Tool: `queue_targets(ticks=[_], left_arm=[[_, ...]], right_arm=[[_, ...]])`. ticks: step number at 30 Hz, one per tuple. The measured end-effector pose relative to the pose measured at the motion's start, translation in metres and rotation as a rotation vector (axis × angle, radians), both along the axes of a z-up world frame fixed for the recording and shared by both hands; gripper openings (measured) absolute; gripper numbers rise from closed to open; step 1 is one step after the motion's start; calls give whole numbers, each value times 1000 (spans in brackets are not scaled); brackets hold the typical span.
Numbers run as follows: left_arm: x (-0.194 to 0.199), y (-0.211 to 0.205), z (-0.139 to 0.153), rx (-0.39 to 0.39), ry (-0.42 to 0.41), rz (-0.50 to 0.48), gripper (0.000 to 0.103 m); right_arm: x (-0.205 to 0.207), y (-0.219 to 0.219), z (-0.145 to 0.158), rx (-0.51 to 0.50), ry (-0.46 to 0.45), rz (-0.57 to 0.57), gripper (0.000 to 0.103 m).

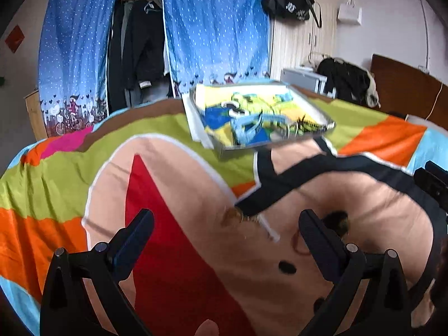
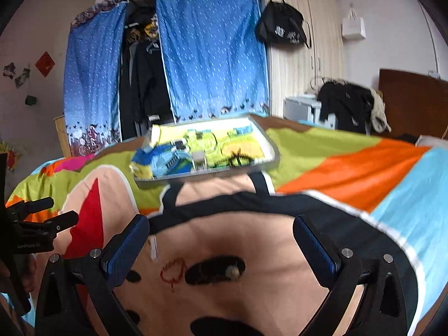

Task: Organize jewelry
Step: 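Move both tools back toward the gold earrings and hair tie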

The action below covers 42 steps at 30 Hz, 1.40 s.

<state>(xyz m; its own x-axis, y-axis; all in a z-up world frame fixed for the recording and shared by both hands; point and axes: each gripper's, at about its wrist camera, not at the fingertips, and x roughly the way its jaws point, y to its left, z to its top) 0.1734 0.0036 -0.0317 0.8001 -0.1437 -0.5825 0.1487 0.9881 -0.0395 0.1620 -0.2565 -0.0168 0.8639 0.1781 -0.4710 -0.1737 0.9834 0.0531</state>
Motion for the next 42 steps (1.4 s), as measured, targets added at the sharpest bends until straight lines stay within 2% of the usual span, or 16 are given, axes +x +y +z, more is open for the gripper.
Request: queue_targets(ticks=[6,17,27,32,42], left_arm=[[-3,-5,-32,26,90,-17,101],[3,-18,-68,53,210,-79,101],[8,-25,-86,68,250,-99,101],[11,-28,-91,64,262,-125,101],[18,-29,-96,3,281,-189,101]], right_arm=[[-8,-5,-26,1,69,-13,103],[-5,-7,-70,0,204,-11,103],[5,-4,-100,1,298,-3,103],[12,-6,-108,6,317,-2,103],[27,-11,-117,8,340,-7,103]])
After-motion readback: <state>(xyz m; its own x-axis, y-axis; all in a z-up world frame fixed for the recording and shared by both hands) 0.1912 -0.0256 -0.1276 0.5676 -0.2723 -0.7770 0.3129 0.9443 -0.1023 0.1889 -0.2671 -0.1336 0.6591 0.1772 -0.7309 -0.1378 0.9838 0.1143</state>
